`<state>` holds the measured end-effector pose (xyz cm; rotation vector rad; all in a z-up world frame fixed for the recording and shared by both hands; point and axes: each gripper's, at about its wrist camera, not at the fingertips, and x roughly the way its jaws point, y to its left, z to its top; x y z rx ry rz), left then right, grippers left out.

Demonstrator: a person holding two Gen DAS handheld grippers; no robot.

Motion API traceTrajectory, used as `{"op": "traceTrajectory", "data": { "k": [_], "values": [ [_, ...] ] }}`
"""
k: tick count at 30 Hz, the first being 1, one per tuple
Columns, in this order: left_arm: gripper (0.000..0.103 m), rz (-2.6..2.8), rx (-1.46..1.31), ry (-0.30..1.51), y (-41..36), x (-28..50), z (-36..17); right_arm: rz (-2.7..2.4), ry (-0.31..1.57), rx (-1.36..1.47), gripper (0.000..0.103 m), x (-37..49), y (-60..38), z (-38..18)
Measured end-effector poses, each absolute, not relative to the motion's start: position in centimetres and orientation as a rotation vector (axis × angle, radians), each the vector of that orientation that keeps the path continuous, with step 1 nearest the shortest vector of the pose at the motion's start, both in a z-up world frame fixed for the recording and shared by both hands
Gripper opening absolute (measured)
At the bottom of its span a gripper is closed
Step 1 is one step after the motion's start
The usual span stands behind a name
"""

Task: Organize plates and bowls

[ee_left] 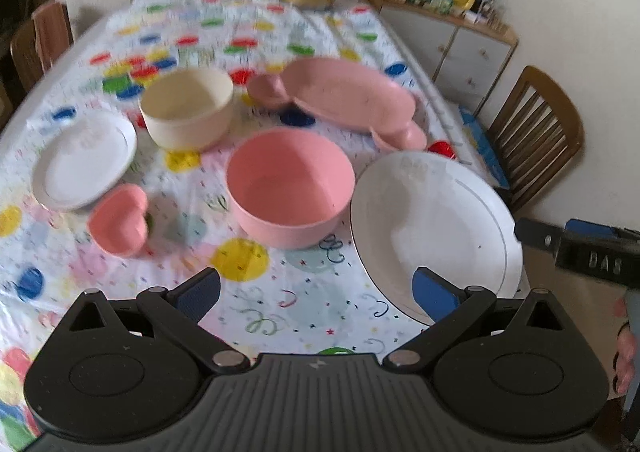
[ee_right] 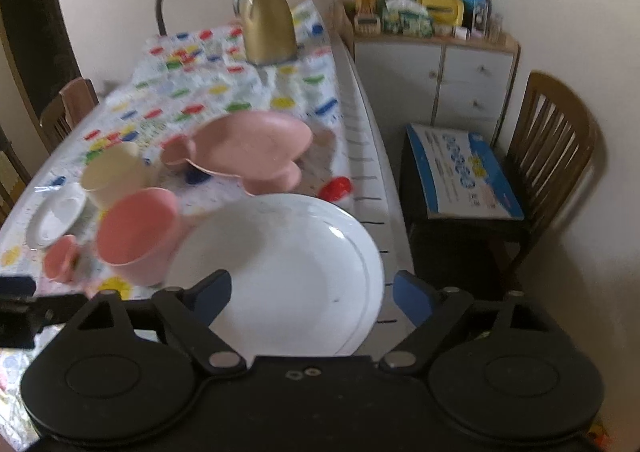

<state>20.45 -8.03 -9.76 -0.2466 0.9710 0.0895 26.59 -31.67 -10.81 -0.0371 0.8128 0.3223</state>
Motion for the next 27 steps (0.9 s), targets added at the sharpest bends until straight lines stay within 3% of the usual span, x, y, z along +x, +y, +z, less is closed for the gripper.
{"op": "traceTrajectory", "data": {
  "k": [7,13,19,22,27],
  "values": [
    [0.103,0.112,-0.346,1.082,-8.6,23.7,-12.8,0.336,0.970,-0.025,0.072,33.0,-33.5,-13.6],
    [0.102,0.086,-0.368,1.100,-9.6,25.3,-13.9,0.379,1.035,-0.009,0.051,35.9,-34.1,-14.5],
    [0.083,0.088,-0.397,1.127,-9.6,26.5,-14.9,0.423,1.093,-0.036,0.036,38.4,-34.0,-15.2],
    [0.069,0.086,-0.414,1.138,-9.5,26.7,-15.4,0.436,1.113,-0.058,0.030,39.2,-33.8,-15.6],
    [0.067,0.099,-0.445,1.131,-9.4,27.1,-15.7,0.463,1.130,-0.069,0.024,40.4,-33.8,-15.7]
  ]
}}
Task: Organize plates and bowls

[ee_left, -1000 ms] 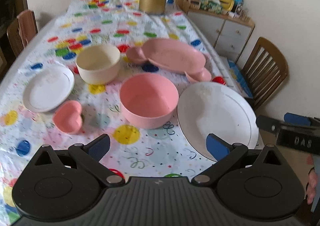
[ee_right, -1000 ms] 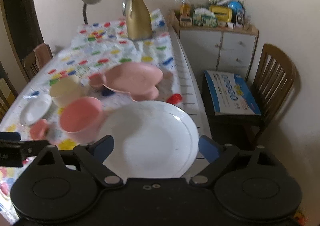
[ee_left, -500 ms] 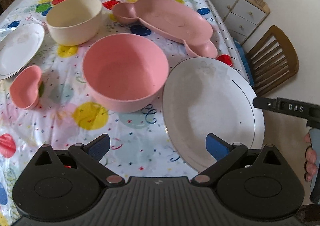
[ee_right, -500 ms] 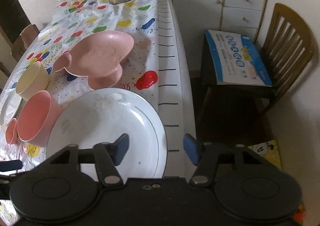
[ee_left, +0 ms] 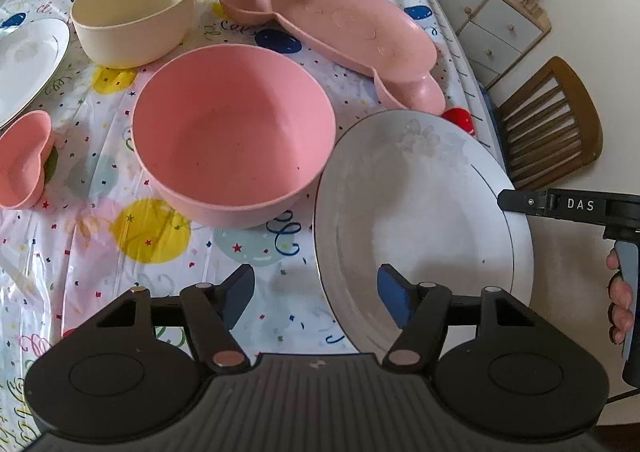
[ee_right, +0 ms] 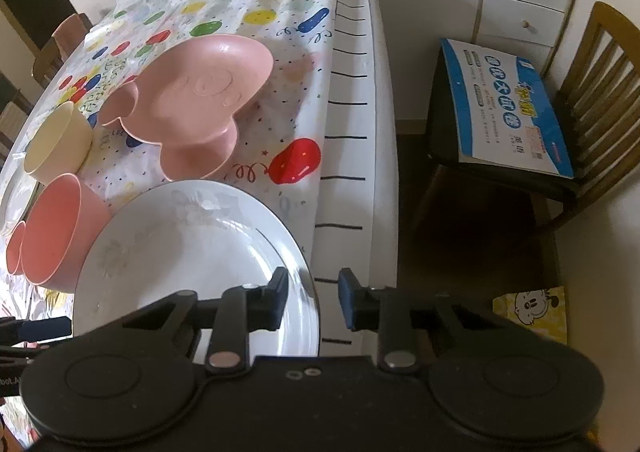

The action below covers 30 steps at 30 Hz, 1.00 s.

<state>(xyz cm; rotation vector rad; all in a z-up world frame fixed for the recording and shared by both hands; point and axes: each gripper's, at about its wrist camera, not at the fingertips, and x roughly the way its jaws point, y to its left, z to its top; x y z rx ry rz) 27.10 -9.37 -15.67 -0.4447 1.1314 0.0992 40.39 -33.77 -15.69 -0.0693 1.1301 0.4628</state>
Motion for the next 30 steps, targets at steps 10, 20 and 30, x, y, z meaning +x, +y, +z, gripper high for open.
{"op": "traceTrajectory", "data": {
  "k": [10,20,30],
  "values": [
    [0.030,0.076,-0.530,1.160,-8.9,28.0,-16.6,0.522,1.164,-0.089,0.014,41.2,-33.2,-16.1],
    [0.017,0.028,-0.489,1.154,-9.3,27.8,-16.5,0.532,1.150,-0.093,0.011,40.3,-33.5,-15.9],
    [0.017,-0.017,-0.461,1.153,-9.2,24.6,-15.3,0.515,1.143,-0.058,0.010,36.0,-34.8,-15.0]
  ]
}}
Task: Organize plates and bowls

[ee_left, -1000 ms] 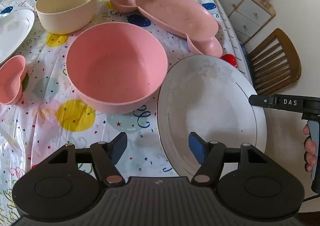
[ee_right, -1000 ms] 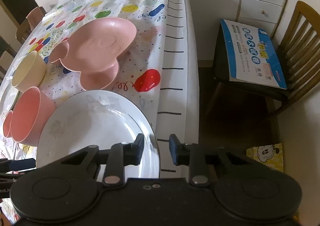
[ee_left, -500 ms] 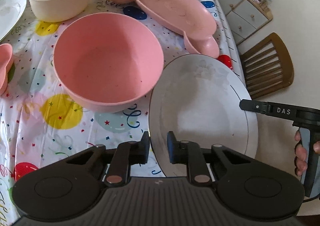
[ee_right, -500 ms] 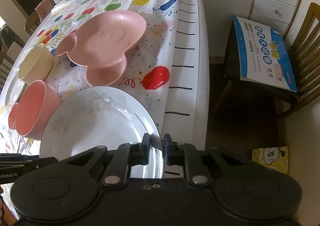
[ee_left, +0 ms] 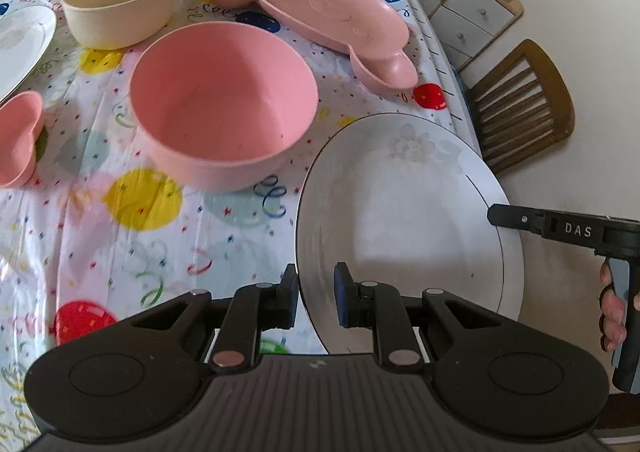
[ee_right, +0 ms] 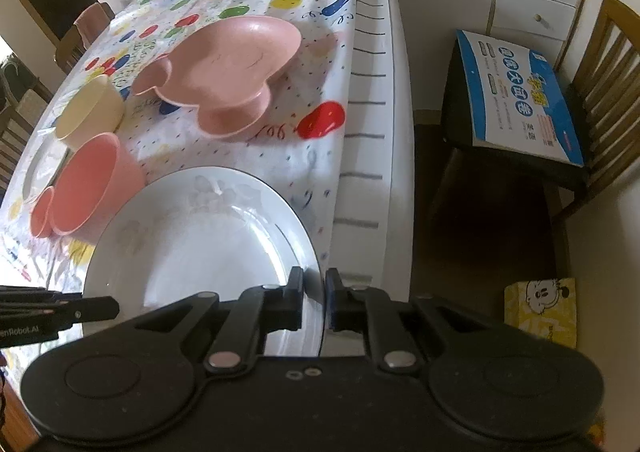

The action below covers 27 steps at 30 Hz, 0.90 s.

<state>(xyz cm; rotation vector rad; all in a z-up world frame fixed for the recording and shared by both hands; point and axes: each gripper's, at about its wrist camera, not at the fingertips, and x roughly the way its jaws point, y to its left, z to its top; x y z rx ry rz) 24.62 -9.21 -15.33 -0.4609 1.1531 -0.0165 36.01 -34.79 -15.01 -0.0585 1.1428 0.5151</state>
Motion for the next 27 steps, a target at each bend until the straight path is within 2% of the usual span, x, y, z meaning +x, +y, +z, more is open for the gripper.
{"op": "traceTrajectory", "data": {
  "k": [14,27],
  "values": [
    [0.017,-0.065,-0.459,1.178,-7.4,18.7,-14.8,0.458,1.160,0.072,0.009,28.0,-35.6,-15.2],
    [0.017,-0.116,-0.426,1.217,-7.0,16.0,-16.0,0.396,1.171,0.069,0.009,23.8,-34.8,-16.2]
  ]
}}
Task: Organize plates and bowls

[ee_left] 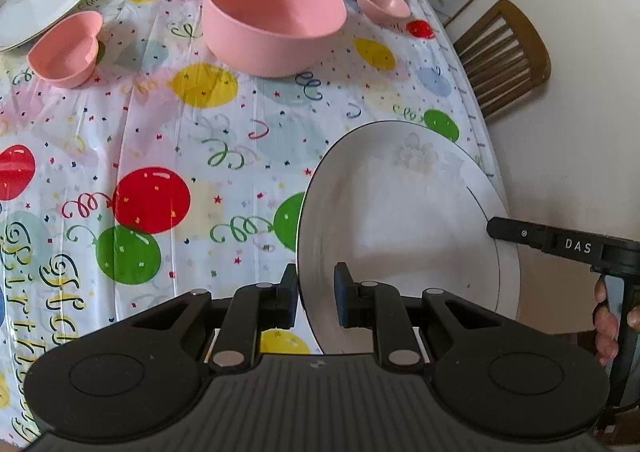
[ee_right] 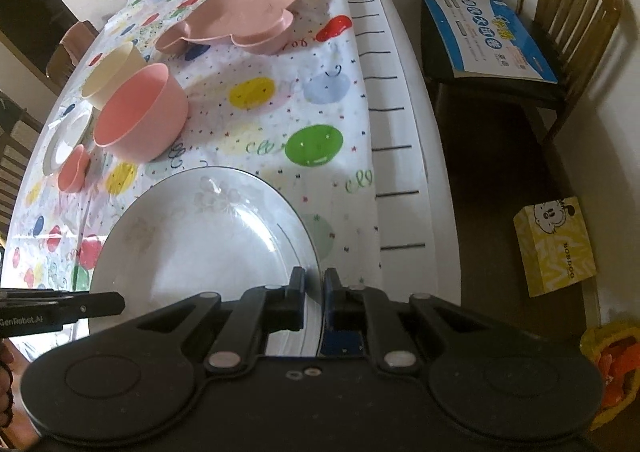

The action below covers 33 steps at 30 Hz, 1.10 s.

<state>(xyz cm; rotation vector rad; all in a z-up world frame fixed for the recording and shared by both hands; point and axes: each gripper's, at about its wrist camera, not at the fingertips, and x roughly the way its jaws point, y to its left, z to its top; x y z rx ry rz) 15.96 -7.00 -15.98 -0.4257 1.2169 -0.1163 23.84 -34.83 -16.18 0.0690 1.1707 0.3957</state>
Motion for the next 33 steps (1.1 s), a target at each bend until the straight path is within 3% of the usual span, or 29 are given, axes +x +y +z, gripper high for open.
{"op": "traceTrajectory", "data": {
  "k": [11,14,26,33],
  "values": [
    [0.017,-0.129,-0.408,1.228,-7.1,16.1,-16.4,0.372,1.183,0.060,0.010,23.7,-34.8,-16.6],
    [0.018,-0.128,-0.394,1.221,-7.2,16.3,-16.0,0.364,1.168,0.031,0.019,23.9,-34.8,-16.1],
    [0.018,-0.086,-0.365,1.146,-6.2,16.2,-13.6,0.459,1.074,-0.017,0.024,24.7,-32.9,-12.9],
    [0.032,-0.043,-0.357,1.077,-5.6,16.5,-11.6,0.552,1.018,-0.044,0.031,25.4,-30.3,-10.8]
  ]
}}
